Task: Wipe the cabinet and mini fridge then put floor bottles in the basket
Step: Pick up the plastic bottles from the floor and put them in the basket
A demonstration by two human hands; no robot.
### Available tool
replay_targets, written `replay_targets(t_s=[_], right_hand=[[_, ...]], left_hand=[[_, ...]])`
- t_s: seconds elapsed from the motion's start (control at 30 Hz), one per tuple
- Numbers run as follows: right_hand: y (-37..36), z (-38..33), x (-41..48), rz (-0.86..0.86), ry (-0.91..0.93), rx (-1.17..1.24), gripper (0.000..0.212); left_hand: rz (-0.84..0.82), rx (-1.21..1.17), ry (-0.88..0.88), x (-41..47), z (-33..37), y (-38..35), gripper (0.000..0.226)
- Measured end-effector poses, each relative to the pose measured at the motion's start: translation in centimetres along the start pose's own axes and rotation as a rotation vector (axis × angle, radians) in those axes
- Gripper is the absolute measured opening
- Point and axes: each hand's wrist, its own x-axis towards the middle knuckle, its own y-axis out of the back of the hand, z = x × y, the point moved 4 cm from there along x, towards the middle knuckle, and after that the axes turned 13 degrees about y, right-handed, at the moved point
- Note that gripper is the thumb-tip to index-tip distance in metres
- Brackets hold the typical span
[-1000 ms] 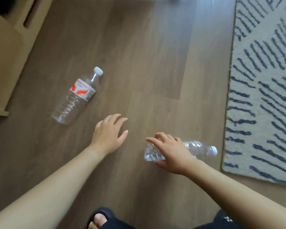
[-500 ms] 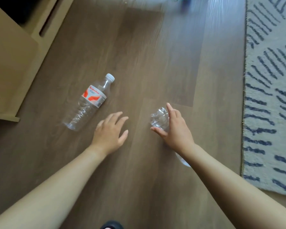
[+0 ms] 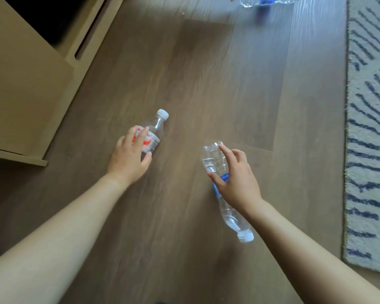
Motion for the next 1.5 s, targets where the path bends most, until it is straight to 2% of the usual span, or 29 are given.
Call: replay_targets(t_s=[0.1,0.27,0.37,0.63,0.77,0.87,1.0,1.33,1.5], right_hand=[[-0.3,0.2,-0.6,-0.010,0.009,-0.013,0.070],[0.9,1.0,-1.9,0.019,-0.018,-0.039,0.070],[1.2,0.8,-2.1,0.045,-0.017,-0.053,0.072],[-0.3,1.8,-2.1,0.000,-0.071,-0.023,0.072],[1.8,0.1,-1.6,-0.014,-0.119,0.036,0.071],[6.5,-3.3,-2.7,0.005,-0.155,0.077,0.072],[16.1,-9.7,-5.0,0.002,-0.196,0.096,0.072],[48.7,-28.8,-12.2,0.068,-0.202,0.223,0.074],[63.3,-34.3,-15.8,0.108,-0.151,0.265,0.074]], left_hand=[[-0.031,-0.073,0.012,-2.8,1.2,-0.9,0.065],[-0.088,-0.136,0.126,-6.5,2.9,-2.0,0.071],[-0.105,-0.182,0.192,-5.9,3.3,-1.9,0.072],[-0.196,-0.370,0.219,-5.2,4.5,-3.3,0.071],[-0.254,-0.360,0.276,-6.7,5.4,-0.6,0.069],[-0.269,-0.389,0.312,-8.9,7.4,4.8,0.070],[-0.271,-0.392,0.311,-12.0,11.6,15.6,0.074],[-0.241,-0.442,0.164,-21.6,28.0,49.0,0.074],[-0.205,-0.483,0.108,-25.3,36.4,61.1,0.073]])
